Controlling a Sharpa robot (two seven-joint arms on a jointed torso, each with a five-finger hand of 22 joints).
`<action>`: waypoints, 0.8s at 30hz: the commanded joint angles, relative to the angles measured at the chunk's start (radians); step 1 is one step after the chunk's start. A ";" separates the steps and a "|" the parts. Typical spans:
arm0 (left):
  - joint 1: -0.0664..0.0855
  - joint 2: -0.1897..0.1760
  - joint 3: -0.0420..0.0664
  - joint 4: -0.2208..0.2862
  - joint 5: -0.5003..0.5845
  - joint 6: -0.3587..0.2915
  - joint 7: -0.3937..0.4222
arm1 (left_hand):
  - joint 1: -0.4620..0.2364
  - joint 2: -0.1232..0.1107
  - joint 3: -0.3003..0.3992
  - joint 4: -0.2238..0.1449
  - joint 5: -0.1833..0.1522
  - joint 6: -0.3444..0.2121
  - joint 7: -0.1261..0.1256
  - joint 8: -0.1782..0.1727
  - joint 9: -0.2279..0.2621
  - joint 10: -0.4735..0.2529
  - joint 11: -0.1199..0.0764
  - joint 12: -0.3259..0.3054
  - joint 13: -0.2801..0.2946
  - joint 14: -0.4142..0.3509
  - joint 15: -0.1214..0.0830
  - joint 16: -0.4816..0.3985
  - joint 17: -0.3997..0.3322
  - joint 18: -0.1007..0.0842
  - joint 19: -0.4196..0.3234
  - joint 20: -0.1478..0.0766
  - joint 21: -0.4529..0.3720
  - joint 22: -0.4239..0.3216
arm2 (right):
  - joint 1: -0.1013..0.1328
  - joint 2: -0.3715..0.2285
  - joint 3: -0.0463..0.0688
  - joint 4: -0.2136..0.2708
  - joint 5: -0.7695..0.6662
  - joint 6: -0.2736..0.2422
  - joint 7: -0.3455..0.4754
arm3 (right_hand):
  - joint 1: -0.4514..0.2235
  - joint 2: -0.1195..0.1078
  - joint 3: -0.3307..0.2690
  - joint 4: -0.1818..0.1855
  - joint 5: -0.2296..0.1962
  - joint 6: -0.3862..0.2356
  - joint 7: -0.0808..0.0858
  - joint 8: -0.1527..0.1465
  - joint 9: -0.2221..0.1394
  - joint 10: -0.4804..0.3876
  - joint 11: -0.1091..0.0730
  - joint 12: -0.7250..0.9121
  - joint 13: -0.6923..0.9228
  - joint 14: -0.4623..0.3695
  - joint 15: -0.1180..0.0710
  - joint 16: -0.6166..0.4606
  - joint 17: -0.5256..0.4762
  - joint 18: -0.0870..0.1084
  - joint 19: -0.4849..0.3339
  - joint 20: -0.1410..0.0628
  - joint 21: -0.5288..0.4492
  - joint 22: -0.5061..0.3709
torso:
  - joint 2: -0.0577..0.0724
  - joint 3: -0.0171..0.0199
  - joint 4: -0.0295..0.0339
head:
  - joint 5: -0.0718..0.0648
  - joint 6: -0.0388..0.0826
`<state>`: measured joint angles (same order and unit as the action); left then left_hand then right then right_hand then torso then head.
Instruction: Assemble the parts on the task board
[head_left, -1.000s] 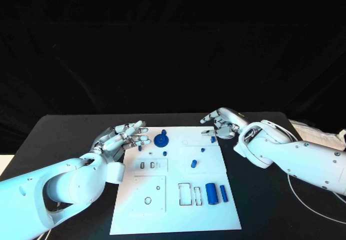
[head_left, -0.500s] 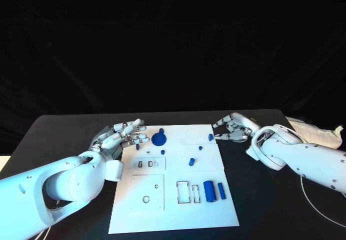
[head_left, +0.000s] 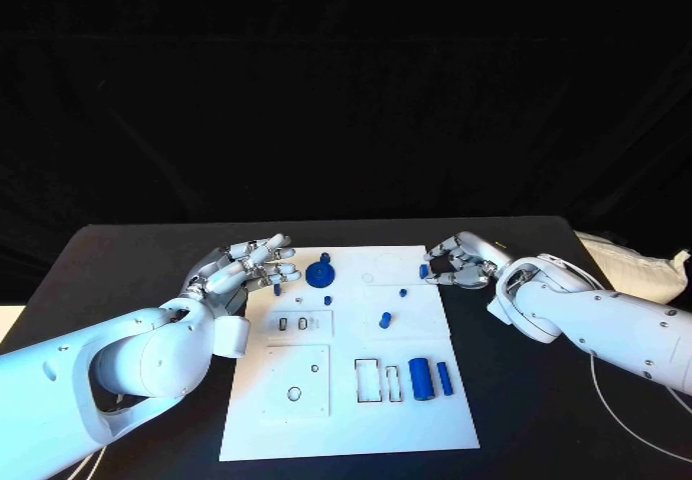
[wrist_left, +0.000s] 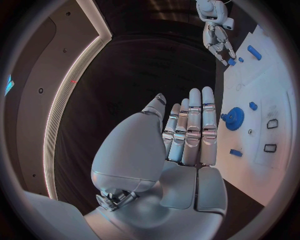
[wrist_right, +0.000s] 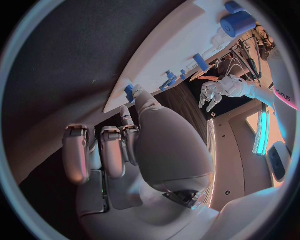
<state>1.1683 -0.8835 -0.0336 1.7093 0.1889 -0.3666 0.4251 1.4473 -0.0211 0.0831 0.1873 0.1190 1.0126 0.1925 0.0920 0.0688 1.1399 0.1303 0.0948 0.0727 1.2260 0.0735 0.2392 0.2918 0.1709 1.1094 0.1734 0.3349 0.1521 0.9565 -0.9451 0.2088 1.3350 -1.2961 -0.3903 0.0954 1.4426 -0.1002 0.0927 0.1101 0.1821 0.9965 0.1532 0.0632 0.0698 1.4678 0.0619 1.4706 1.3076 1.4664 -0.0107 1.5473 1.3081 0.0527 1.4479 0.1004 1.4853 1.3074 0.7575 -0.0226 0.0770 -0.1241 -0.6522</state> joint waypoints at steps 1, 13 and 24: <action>0.000 0.003 0.001 0.001 0.001 0.023 0.006 | 0.009 0.001 0.000 -0.004 -0.004 -0.002 0.008 -0.003 -0.001 0.002 0.005 -0.006 -0.001 -0.007 0.000 -0.004 0.001 0.009 -0.007 0.003 -0.001 0.000 | -0.003 0.008 0.000 -0.006 -0.024 0.021 -0.004 | 0.001 0.013 0.001 -0.007 0.001 0.012 -0.003 0.006 0.001 0.057 0.001 0.003 0.197 0.093 0.002 0.002 0.212 -0.007 -0.001 0.000 -0.003 0.059 | -0.001 -0.0005 -0.0009 | 0.001 -0.002; 0.000 0.005 0.001 0.000 0.001 0.025 0.003 | 0.009 0.001 0.000 -0.004 -0.004 -0.002 0.008 -0.003 -0.001 0.002 0.005 -0.006 -0.001 -0.007 0.000 -0.004 0.001 0.009 -0.007 0.003 -0.001 0.000 | -0.012 0.029 0.000 -0.024 -0.025 0.042 -0.004 | 0.006 0.041 0.022 -0.020 -0.025 0.050 -0.012 0.017 0.004 0.060 -0.007 0.008 0.201 0.094 -0.004 0.003 0.214 -0.008 0.001 -0.005 -0.002 0.063 | -0.001 -0.0004 -0.0004 | 0.004 -0.007; 0.000 0.006 0.001 0.000 0.001 0.026 0.001 | 0.009 0.001 0.000 -0.004 -0.004 -0.002 0.008 -0.003 -0.001 0.002 0.005 -0.006 -0.001 -0.007 0.000 -0.004 0.001 0.009 -0.007 0.003 -0.001 0.000 | -0.013 0.037 0.000 -0.031 -0.021 0.045 -0.005 | 0.003 0.065 0.044 -0.026 -0.049 0.085 -0.023 0.023 0.006 0.063 -0.016 0.014 0.205 0.094 -0.012 0.004 0.216 -0.009 0.004 -0.011 0.000 0.067 | -0.002 -0.0003 -0.0011 | 0.003 -0.009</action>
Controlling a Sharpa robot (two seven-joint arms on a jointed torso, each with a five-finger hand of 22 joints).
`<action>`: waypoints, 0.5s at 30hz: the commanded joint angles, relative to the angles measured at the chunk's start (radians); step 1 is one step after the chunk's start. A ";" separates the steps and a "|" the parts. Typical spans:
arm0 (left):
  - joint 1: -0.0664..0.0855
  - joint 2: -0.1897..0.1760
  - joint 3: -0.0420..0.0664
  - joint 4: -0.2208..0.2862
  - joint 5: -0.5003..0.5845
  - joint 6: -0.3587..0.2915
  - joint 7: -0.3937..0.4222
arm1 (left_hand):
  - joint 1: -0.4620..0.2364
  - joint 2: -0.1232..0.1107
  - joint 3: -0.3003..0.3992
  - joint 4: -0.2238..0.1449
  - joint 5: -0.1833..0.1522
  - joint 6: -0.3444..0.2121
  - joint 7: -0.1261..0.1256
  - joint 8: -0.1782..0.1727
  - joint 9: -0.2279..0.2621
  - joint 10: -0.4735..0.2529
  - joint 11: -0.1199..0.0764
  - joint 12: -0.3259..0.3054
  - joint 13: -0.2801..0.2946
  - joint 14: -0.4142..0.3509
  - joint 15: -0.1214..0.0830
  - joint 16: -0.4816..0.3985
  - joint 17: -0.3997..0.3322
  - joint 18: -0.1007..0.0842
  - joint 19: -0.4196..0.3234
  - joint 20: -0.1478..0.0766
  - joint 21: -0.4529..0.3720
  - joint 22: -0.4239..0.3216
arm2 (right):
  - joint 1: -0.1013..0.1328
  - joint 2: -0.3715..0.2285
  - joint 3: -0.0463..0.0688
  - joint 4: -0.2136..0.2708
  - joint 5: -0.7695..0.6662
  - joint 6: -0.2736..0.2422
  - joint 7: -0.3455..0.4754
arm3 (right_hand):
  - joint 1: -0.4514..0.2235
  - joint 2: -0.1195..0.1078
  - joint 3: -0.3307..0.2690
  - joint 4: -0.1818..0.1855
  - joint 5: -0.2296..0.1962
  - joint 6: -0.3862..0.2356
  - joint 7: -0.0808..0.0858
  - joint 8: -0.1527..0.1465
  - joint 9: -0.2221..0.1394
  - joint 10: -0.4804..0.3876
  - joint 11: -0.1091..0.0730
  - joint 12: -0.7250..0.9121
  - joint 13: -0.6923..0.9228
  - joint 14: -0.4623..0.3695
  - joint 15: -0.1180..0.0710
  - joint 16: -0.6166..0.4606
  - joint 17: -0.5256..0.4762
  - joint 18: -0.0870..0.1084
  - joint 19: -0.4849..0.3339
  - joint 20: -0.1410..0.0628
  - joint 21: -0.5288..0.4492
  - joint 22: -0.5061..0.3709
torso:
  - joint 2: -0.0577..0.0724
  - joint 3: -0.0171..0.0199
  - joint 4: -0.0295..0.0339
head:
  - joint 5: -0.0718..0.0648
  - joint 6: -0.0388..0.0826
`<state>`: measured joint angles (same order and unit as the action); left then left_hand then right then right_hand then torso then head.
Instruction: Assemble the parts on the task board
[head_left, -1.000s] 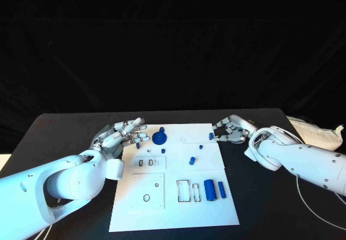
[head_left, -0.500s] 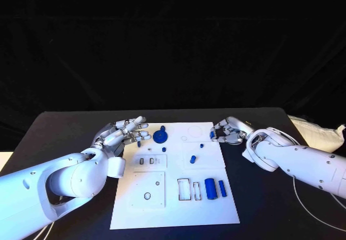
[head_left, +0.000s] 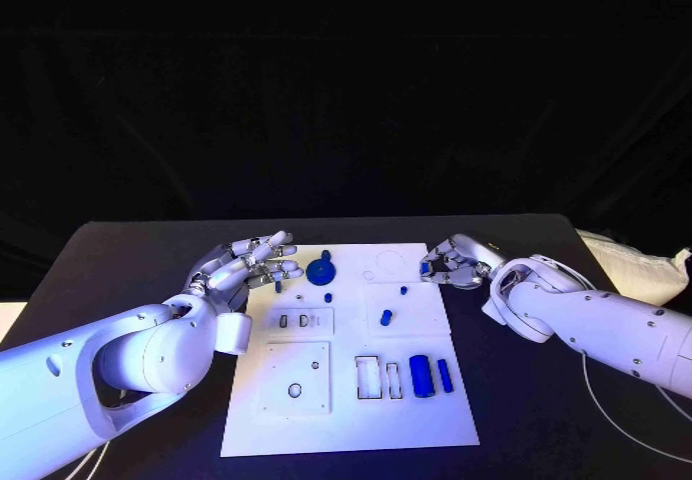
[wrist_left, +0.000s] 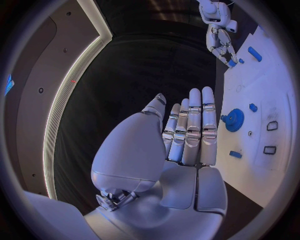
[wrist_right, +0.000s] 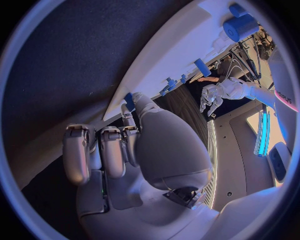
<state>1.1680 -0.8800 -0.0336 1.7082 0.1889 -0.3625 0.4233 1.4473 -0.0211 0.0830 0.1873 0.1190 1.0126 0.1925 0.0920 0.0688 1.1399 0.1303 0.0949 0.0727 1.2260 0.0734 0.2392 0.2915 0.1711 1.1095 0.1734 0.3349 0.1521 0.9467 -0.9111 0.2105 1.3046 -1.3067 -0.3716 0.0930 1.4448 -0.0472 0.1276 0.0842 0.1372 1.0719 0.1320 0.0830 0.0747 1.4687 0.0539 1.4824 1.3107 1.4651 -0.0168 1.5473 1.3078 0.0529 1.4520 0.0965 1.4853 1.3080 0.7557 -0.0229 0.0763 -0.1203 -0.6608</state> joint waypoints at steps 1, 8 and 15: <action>0.000 0.002 0.001 0.001 0.001 0.022 0.003 | 0.009 0.001 0.000 -0.004 -0.004 -0.002 0.008 -0.003 -0.001 0.002 0.005 -0.006 -0.001 -0.007 0.000 -0.004 0.002 0.009 -0.007 0.003 -0.001 0.000 | -0.003 0.003 -0.002 -0.001 -0.010 0.026 -0.003 | 0.001 0.014 0.011 -0.001 -0.005 0.013 -0.003 0.004 0.001 0.063 -0.009 0.003 0.202 0.096 -0.007 0.004 0.217 -0.009 0.000 -0.008 0.000 0.067 | 0.000 0.0000 -0.0002 | 0.000 0.000; 0.000 0.002 0.001 0.001 0.001 0.024 0.001 | 0.009 0.001 0.000 -0.004 -0.004 -0.002 0.008 -0.003 -0.001 0.002 0.005 -0.006 -0.001 -0.007 0.000 -0.004 0.002 0.009 -0.007 0.003 -0.001 0.000 | -0.004 0.005 -0.002 -0.001 -0.003 0.010 -0.001 | 0.012 0.040 0.040 -0.017 -0.045 0.063 -0.022 0.019 0.008 0.064 -0.025 0.005 0.204 0.096 -0.019 0.004 0.218 -0.009 0.001 -0.019 0.001 0.069 | 0.000 0.0005 0.0001 | 0.000 -0.001; 0.000 0.001 0.001 0.001 0.001 0.023 -0.002 | 0.007 0.000 0.000 -0.005 -0.005 -0.003 0.009 -0.005 -0.001 0.001 0.006 -0.007 -0.001 -0.008 0.000 -0.005 0.004 0.009 -0.008 0.003 -0.001 0.000 | -0.003 0.005 -0.001 0.016 0.040 -0.043 -0.004 | 0.007 0.056 0.059 -0.026 -0.053 0.096 -0.038 0.031 0.015 0.066 -0.038 0.008 0.207 0.096 -0.031 0.005 0.220 -0.010 0.005 -0.029 0.003 0.074 | -0.002 -0.0004 0.0008 | 0.002 0.000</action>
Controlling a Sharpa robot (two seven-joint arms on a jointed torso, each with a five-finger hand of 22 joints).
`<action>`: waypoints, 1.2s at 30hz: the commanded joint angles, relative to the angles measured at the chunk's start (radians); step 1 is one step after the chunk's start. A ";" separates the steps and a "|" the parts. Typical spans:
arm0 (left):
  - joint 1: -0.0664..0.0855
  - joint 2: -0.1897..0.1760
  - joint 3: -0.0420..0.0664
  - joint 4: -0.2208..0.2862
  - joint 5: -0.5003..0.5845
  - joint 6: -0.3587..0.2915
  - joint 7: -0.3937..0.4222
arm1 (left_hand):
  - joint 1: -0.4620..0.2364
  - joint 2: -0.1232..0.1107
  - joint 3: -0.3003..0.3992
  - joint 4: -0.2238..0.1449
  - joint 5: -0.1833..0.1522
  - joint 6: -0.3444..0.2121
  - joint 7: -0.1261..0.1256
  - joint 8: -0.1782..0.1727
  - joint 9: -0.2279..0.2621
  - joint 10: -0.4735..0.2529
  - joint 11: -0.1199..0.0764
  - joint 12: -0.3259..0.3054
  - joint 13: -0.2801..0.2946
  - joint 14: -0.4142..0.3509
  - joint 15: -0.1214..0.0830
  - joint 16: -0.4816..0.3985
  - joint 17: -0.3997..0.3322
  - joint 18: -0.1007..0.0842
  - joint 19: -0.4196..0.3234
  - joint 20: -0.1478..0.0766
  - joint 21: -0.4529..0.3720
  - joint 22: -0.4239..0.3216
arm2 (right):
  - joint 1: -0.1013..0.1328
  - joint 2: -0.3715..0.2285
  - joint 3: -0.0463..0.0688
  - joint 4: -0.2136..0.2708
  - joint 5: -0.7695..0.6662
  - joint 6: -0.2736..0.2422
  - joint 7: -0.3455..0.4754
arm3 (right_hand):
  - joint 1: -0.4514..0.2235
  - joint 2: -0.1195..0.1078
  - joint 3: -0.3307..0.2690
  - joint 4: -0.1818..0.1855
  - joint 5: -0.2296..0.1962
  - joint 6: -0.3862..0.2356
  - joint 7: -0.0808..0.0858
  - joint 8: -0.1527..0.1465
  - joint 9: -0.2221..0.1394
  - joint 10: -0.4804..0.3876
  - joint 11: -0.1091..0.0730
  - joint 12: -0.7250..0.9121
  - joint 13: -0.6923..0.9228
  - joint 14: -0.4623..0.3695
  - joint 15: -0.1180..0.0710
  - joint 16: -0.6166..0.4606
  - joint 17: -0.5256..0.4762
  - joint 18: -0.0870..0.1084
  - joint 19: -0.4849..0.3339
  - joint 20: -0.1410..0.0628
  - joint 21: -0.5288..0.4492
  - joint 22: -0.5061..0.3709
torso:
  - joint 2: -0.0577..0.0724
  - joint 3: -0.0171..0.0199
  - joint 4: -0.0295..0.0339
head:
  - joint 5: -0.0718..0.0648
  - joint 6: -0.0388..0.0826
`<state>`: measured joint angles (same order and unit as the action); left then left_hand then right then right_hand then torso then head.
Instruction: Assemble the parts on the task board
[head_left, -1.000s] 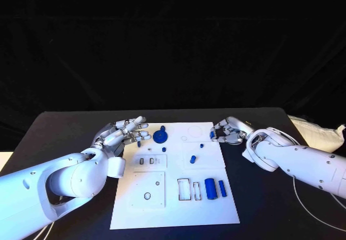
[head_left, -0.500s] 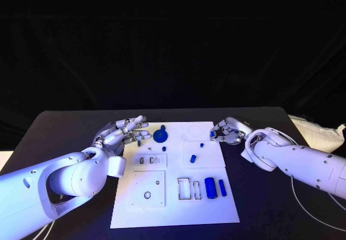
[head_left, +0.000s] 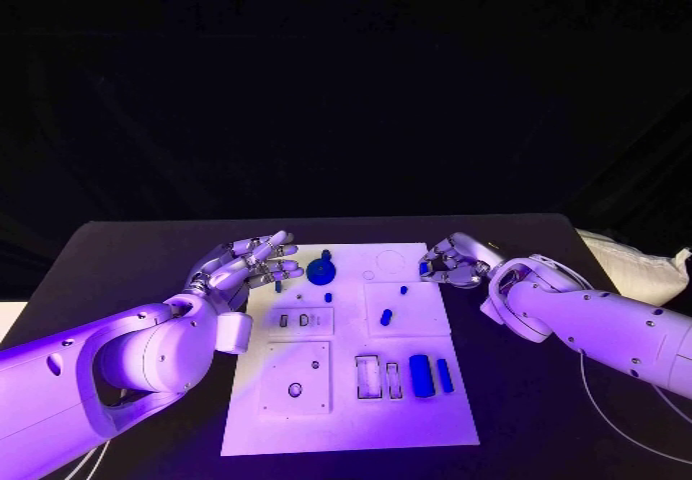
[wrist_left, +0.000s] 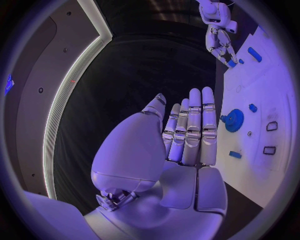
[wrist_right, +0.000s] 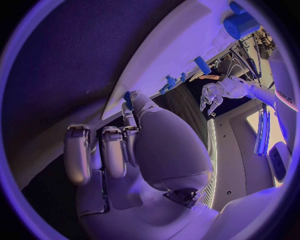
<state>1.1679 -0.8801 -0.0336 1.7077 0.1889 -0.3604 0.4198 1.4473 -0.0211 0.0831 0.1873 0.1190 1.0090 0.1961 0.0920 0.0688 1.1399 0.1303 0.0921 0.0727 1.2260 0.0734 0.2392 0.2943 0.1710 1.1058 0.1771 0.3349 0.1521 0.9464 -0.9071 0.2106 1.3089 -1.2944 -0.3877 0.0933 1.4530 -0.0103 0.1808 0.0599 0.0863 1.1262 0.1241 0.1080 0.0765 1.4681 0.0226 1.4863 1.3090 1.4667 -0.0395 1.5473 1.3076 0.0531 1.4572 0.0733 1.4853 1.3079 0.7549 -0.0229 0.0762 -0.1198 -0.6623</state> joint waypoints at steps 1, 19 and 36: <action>0.000 0.001 0.001 0.001 0.001 0.021 0.002 | 0.007 0.000 0.000 -0.005 -0.005 0.001 0.005 -0.005 -0.001 0.001 0.006 -0.004 -0.001 -0.008 0.000 -0.005 0.002 0.009 -0.004 -0.001 -0.001 0.000 | -0.002 0.000 -0.001 0.020 0.036 -0.033 -0.010 | -0.006 0.019 0.006 -0.001 0.000 0.043 -0.031 0.006 0.014 0.067 -0.008 0.004 0.209 0.092 -0.009 -0.001 0.208 -0.011 0.000 -0.008 0.003 0.075 | -0.001 -0.0007 0.0013 | 0.002 0.001; 0.000 0.000 0.001 -0.016 0.001 0.022 0.002 | 0.007 0.000 -0.001 -0.005 -0.005 0.000 0.006 -0.006 -0.001 0.001 0.006 -0.005 -0.001 -0.008 0.000 -0.005 0.003 0.009 -0.004 -0.001 -0.001 0.000 | 0.032 0.097 -0.002 0.254 -0.038 -0.023 -0.316 | -0.049 0.033 0.024 0.007 0.035 0.028 -0.029 -0.011 0.012 0.055 -0.008 -0.023 0.192 0.084 -0.012 -0.018 0.173 -0.008 -0.009 -0.014 -0.005 0.059 | -0.001 -0.0019 0.0036 | 0.041 -0.012; 0.000 0.000 0.001 -0.032 0.001 0.024 0.009 | 0.010 0.001 0.001 -0.007 -0.004 0.000 0.005 -0.007 -0.001 0.001 0.006 -0.005 -0.001 -0.008 0.000 -0.006 0.005 0.009 -0.005 -0.001 -0.001 0.000 | 0.003 0.258 -0.047 0.248 -0.203 0.081 -0.414 | -0.060 0.030 0.033 0.002 0.062 0.027 -0.028 -0.016 0.013 0.055 -0.008 -0.026 0.191 0.090 -0.012 -0.007 0.197 -0.006 -0.012 -0.013 -0.009 0.053 | -0.001 -0.0011 0.0058 | 0.065 -0.036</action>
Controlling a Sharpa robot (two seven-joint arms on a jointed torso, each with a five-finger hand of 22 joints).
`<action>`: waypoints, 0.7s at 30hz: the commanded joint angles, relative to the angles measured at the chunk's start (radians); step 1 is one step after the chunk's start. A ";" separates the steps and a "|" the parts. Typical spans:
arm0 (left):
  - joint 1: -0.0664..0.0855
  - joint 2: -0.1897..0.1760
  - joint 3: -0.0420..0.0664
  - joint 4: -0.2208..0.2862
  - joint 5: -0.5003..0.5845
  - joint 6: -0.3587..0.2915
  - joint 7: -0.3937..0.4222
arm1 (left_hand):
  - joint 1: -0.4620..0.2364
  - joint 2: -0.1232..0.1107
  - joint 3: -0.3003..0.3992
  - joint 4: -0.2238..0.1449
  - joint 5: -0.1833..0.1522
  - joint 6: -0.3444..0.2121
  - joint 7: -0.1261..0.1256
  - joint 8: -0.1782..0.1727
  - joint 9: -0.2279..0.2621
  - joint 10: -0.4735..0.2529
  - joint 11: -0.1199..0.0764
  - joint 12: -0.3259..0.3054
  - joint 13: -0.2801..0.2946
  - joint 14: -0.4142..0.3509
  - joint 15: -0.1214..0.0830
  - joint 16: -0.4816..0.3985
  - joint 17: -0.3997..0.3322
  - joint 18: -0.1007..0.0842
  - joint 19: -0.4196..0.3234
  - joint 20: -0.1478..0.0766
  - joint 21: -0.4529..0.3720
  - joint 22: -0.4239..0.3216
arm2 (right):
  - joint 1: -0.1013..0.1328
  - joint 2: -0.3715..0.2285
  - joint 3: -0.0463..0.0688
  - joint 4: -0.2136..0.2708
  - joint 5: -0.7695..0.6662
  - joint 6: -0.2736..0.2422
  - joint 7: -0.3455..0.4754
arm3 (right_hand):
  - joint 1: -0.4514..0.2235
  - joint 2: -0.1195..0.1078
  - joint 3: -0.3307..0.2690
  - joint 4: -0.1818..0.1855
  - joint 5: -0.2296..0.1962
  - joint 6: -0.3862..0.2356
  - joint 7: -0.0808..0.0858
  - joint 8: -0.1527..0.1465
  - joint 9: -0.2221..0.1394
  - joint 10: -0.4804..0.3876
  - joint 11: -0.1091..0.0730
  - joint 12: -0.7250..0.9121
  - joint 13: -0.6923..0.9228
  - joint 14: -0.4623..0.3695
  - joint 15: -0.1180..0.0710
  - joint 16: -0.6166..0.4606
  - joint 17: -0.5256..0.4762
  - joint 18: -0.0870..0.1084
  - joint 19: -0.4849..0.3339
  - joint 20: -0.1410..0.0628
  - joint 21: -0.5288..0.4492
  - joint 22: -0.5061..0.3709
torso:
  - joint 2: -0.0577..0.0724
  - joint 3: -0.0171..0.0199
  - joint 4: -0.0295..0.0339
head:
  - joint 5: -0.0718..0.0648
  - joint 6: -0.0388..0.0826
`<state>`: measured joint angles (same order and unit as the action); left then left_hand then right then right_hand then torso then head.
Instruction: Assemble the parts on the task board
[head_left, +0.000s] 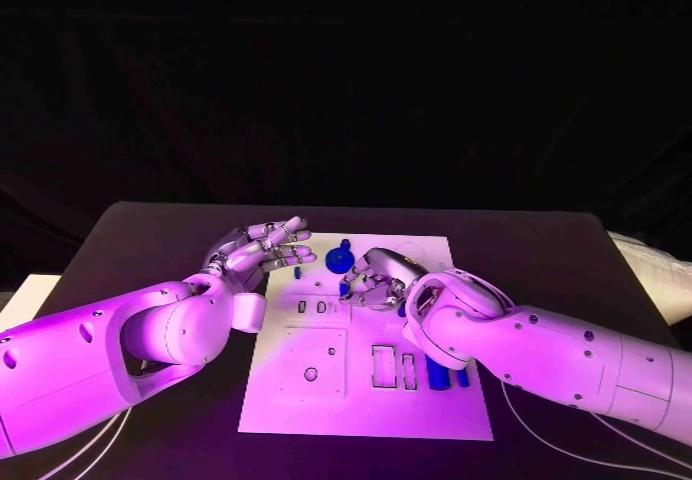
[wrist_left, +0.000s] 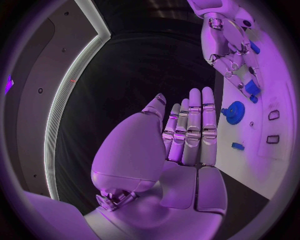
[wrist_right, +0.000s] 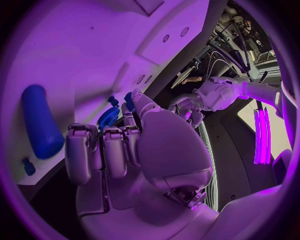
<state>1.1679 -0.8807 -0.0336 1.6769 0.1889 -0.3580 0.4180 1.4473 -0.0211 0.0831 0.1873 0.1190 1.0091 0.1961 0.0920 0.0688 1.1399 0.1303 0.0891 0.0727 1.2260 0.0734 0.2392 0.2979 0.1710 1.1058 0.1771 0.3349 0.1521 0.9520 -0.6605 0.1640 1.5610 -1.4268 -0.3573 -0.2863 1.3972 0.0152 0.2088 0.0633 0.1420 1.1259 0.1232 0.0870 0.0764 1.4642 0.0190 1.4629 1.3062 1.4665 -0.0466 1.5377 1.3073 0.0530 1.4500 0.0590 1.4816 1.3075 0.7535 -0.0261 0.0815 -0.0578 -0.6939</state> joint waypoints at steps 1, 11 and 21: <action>0.000 0.001 0.001 -0.002 0.001 0.021 0.011 | 0.010 0.001 0.001 -0.007 -0.004 0.000 0.005 -0.007 -0.001 0.001 0.006 -0.002 -0.001 -0.008 0.000 -0.006 0.002 0.009 -0.005 -0.001 -0.001 0.000 | -0.004 0.015 -0.001 -0.006 -0.073 0.052 -0.035 | -0.004 0.005 0.005 -0.001 0.007 0.028 -0.027 0.005 0.013 0.059 -0.004 -0.002 0.194 0.090 -0.004 0.003 0.197 -0.006 -0.005 0.001 -0.005 0.054 | 0.001 0.0022 0.0002 | 0.003 -0.004; 0.000 0.003 0.001 -0.007 0.001 0.023 0.013 | 0.010 0.001 0.001 -0.007 -0.004 0.000 0.005 -0.007 -0.001 0.001 0.006 -0.002 -0.001 -0.008 0.000 -0.006 0.002 0.009 -0.005 -0.001 -0.001 0.000 | -0.010 0.040 -0.006 -0.015 -0.093 0.060 -0.039 | -0.008 0.002 0.006 -0.002 0.012 0.027 -0.027 0.004 0.013 0.058 -0.004 -0.003 0.193 0.090 -0.004 0.003 0.197 -0.006 -0.006 0.001 -0.006 0.052 | 0.001 0.0019 -0.0020 | 0.012 -0.011; 0.000 0.004 0.001 -0.009 0.001 0.023 0.012 | 0.010 0.001 0.001 -0.007 -0.004 0.000 0.005 -0.007 -0.001 0.001 0.006 -0.002 -0.001 -0.008 0.000 -0.006 0.002 0.009 -0.005 -0.001 -0.001 0.000 | -0.016 0.055 -0.012 -0.020 -0.103 0.079 -0.044 | -0.020 -0.008 0.004 -0.002 0.017 0.024 -0.025 0.000 0.012 0.058 -0.002 -0.004 0.193 0.090 -0.003 0.003 0.197 -0.006 -0.006 0.002 -0.006 0.052 | 0.001 0.0022 -0.0013 | 0.016 -0.014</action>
<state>1.1679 -0.8779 -0.0335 1.6669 0.1889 -0.3559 0.4191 1.4473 -0.0211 0.0831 0.1873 0.1190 1.0091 0.1961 0.0920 0.0688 1.1399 0.1303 0.0891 0.0727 1.2260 0.0734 0.2392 0.2985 0.1710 1.1059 0.1770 0.3349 0.1521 0.9416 -0.6063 0.1567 1.5456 -1.5066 -0.3186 -0.3127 1.3855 0.0034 0.2086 0.0634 0.1571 1.1209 0.1181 0.0852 0.0847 1.4643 0.0192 1.4589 1.3097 1.4665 -0.0466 1.5376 1.3079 0.0531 1.4500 0.0591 1.4816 1.3073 0.7543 -0.0243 0.0799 -0.0431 -0.7071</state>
